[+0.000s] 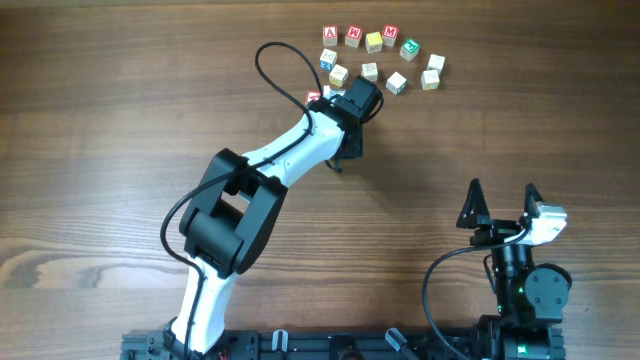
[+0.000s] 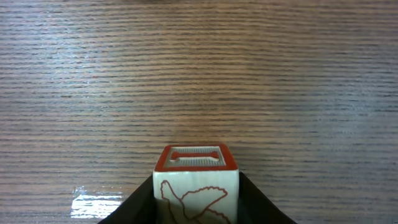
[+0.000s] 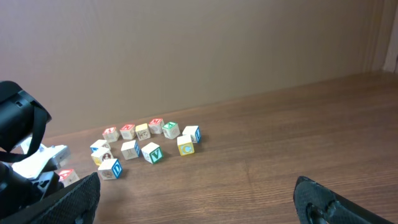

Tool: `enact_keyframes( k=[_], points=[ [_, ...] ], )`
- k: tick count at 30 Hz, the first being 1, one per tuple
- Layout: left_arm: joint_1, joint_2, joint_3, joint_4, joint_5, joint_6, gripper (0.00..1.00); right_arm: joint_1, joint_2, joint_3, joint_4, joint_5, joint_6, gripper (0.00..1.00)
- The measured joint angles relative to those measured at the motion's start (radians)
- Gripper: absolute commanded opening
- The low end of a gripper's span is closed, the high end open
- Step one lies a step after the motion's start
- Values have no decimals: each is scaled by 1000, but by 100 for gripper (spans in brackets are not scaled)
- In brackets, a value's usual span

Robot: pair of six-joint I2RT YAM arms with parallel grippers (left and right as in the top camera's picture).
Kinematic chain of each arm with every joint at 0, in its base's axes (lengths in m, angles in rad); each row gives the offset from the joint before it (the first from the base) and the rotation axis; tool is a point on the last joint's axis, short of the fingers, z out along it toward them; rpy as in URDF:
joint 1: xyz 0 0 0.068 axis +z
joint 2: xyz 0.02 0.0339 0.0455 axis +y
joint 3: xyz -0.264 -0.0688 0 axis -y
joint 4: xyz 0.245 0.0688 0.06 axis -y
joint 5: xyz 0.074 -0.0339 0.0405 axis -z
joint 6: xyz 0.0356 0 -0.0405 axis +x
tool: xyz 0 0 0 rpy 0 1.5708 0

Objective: Form a tower
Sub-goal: 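Carry the bird block forward and lower it onto the table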

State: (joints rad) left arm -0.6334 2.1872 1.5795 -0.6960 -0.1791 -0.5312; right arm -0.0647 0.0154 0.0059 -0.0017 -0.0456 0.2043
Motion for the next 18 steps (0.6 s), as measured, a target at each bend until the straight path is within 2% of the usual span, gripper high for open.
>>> enact_keyframes(
  k=[6, 8, 13, 15, 18],
  points=[
    [0, 0, 0, 0, 13, 22, 34, 0, 0, 0, 0, 0, 0, 100],
    [0, 0, 0, 1, 13, 42, 37, 0, 0, 0, 0, 0, 0, 100],
    [0, 0, 0, 1, 24, 74, 75, 0, 0, 0, 0, 0, 0, 100],
    [0, 0, 0, 2, 24, 78, 80, 0, 0, 0, 0, 0, 0, 100],
    [0, 0, 0, 5, 28, 77, 82, 0, 0, 0, 0, 0, 0, 100]
  ],
)
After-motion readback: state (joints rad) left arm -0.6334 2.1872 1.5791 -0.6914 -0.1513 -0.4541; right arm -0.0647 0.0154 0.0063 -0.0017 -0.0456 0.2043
